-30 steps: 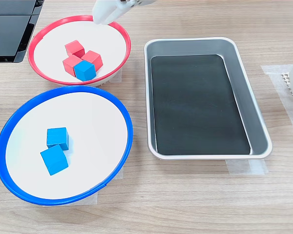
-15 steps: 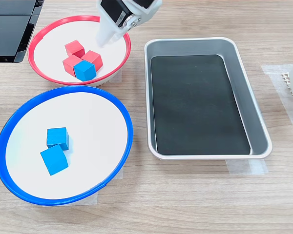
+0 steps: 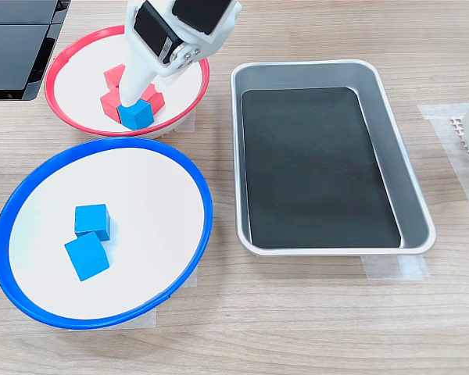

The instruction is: Relocate any blue block in the red dish to the blue dish, correcting any misplacements.

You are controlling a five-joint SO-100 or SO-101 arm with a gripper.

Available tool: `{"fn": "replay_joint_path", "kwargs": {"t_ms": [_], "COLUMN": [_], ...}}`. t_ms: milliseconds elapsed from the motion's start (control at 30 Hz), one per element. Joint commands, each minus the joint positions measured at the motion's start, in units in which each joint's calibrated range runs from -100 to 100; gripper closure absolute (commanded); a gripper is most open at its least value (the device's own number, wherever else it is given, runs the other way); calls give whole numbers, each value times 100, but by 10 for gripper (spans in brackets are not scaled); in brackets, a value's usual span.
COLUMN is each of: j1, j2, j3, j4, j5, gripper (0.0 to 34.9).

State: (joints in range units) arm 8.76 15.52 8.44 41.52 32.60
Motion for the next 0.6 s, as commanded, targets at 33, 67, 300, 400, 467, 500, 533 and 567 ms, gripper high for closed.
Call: {"fn": "replay_joint_path", "kwargs": {"t_ms": [33,67,300,400,467,500,533,567], "j1": [-62,-71,-128,-128,-137,-137,-137,-137], "j2": [56,82,201,227,261,278,295,320], "j3": [-330,-357,-439,-439,-457,-475,-493,-503], "j4": [54,62,103,120,145,161,169,169], "j5": [-15,-20,-15,-15,-10,-10,-10,-10], "gripper": [201,199,196,196,197,197,197,198]}}
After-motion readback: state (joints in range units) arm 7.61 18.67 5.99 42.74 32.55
